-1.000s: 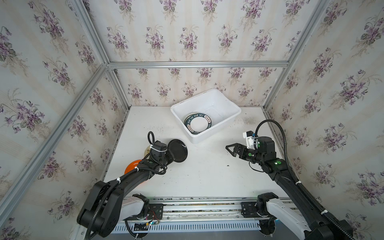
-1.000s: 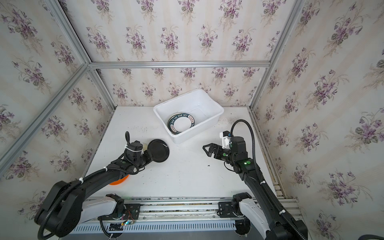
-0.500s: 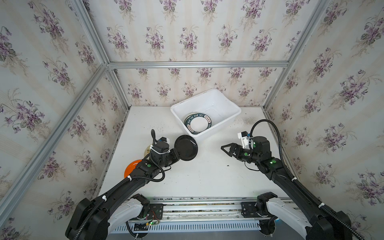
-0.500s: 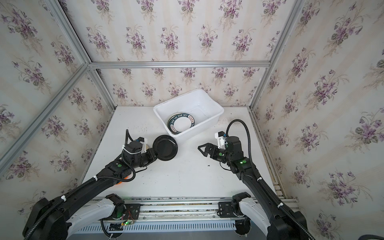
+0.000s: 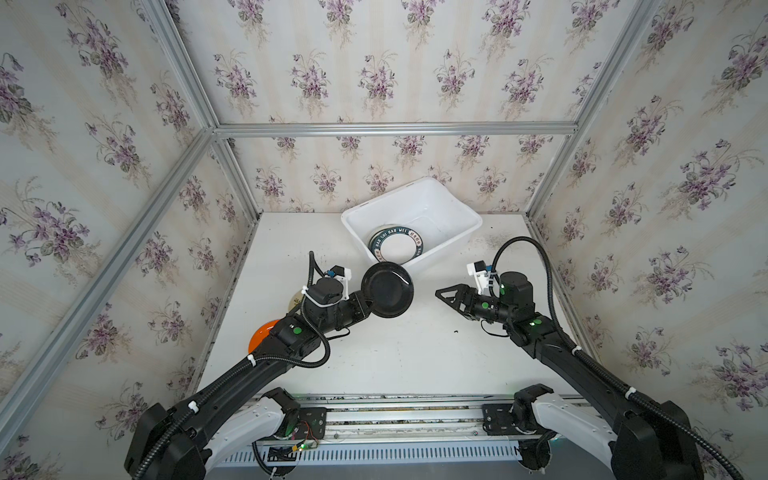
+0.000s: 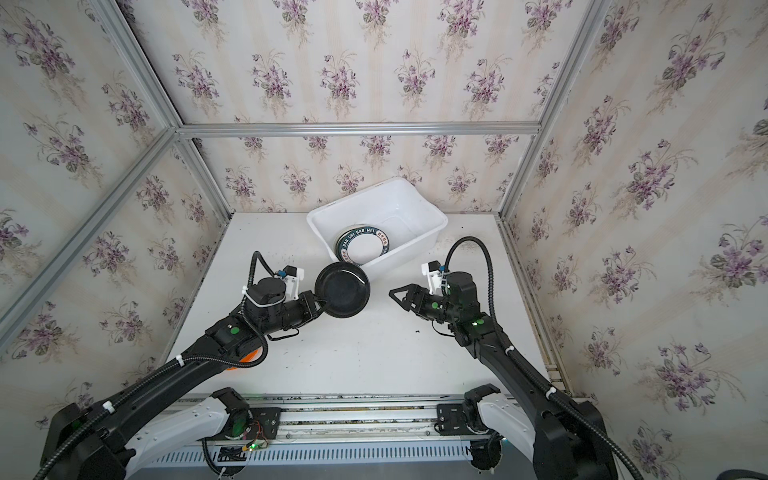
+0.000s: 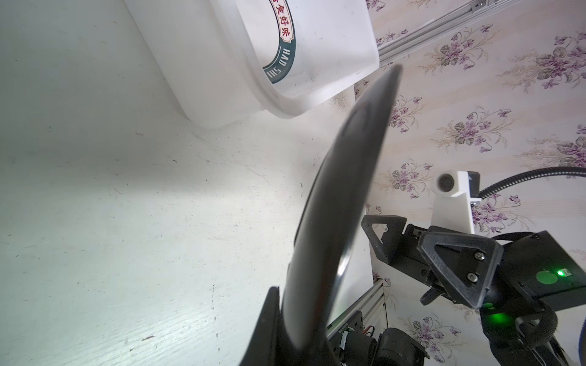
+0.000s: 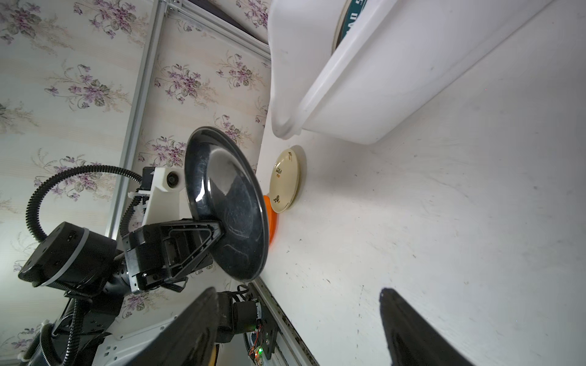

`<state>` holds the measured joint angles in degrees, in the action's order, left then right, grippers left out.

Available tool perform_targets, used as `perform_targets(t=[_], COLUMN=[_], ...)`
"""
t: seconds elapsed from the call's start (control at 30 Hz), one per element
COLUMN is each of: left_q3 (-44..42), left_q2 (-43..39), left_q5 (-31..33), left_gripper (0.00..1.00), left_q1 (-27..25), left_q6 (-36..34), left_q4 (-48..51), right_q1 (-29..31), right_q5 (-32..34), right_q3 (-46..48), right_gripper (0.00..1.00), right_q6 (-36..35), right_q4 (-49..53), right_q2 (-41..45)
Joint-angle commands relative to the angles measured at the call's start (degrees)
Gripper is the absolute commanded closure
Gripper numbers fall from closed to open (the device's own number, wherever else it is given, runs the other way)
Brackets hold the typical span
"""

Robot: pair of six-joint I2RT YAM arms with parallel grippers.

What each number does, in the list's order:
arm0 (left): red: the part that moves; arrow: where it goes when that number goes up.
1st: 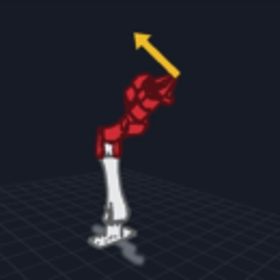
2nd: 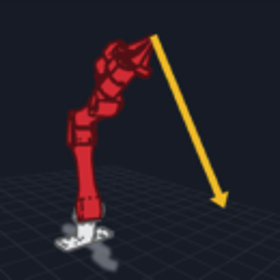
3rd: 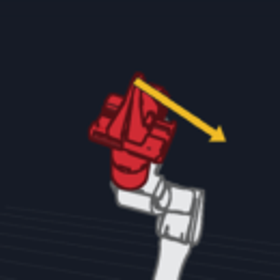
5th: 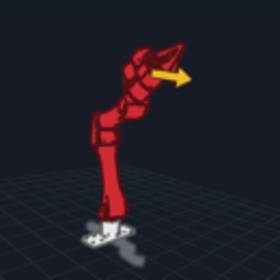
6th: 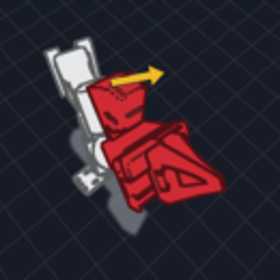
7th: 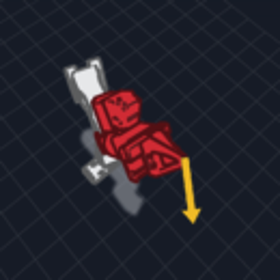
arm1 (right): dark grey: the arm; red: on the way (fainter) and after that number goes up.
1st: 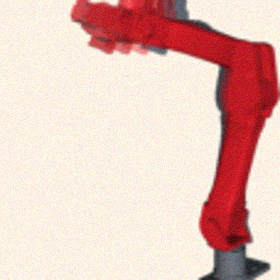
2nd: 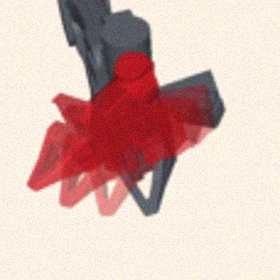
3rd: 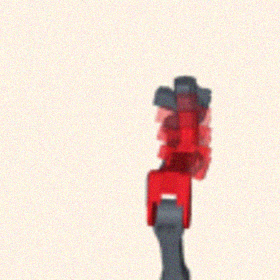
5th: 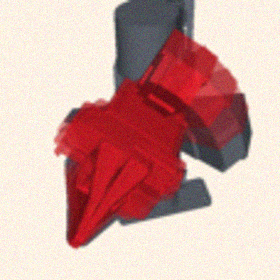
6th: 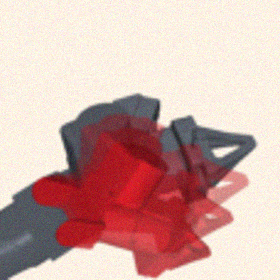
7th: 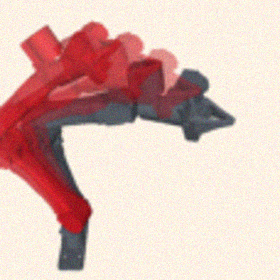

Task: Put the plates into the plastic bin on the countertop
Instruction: 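Tilt the black plate upright with the left gripper toward the right gripper, then grasp the upright black plate's rim with the right gripper while the left releases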

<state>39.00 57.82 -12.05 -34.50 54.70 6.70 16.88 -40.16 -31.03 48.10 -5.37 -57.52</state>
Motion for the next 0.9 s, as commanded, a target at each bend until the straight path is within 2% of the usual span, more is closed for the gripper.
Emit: perform_targets(t=[0.0,0.17,0.33,0.47,0.57,0.7,0.87], left_q3=[2.0,6.1,8.3,9.3,10.5,11.7,12.1], left_q2=[1.9,5.8,8.6,10.8,12.2,15.1,15.9], left_q5=[-0.4,-3.1,-3.7,-4.8,-5.0,-6.5,-7.1], left_gripper=[1.00,1.00,1.00,1.00,1.00,1.00,1.00], left_q1=[-0.8,-2.5,-4.7,-5.9,-6.7,-7.1,-7.1], left_q6=[0.0,-0.7,-0.3,0.1,0.3,0.6,0.4], left_q4=[-1.5,-1.9,-3.3,-4.8,-5.6,-6.6,-7.1], right_q1=[0.3,0.3,0.3,0.3,0.4,0.4,0.3], right_q5=[-0.4,-0.5,0.4,0.2,0.7,0.7,1.5], right_q3=[-0.5,-0.9,-0.6,-0.9,-0.9,-0.9,-0.5], right_gripper=[0.22,0.31,0.30,0.33,0.40,0.54,0.77], right_q6=[1.3,1.4,2.0,2.8,3.5,3.8,4.0], right_q4=[-4.6,-4.8,-5.5,-6.1,-6.3,-6.5,-6.2], right_q2=[0.0,-0.4,-0.1,-0.2,-0.2,-0.2,0.6])
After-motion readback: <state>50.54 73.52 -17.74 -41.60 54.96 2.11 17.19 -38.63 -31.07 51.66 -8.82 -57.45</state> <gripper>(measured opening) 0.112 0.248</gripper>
